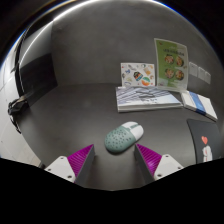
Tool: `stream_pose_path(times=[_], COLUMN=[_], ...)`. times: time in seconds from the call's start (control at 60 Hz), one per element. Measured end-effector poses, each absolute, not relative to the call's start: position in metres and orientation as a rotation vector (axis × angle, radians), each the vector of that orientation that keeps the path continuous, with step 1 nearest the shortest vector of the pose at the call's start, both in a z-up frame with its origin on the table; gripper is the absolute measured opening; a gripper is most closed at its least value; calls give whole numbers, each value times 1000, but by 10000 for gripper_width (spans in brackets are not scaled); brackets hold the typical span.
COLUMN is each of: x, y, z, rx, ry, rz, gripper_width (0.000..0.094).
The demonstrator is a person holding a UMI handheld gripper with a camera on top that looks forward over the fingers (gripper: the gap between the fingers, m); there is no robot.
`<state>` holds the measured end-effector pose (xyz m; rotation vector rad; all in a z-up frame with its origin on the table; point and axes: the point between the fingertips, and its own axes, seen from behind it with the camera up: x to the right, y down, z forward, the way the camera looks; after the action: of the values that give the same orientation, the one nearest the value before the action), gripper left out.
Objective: Arrange mouse
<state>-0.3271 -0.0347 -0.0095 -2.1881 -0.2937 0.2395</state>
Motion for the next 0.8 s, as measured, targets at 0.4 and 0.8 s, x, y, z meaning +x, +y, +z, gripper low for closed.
stream_pose_path(times=[0.4,0.8], x=[-343,-375], y=[47,-4], z=[-15,38], rx=[-2219,-2120], ry=[-236,-161], rz=[117,152], gripper_width=[804,406])
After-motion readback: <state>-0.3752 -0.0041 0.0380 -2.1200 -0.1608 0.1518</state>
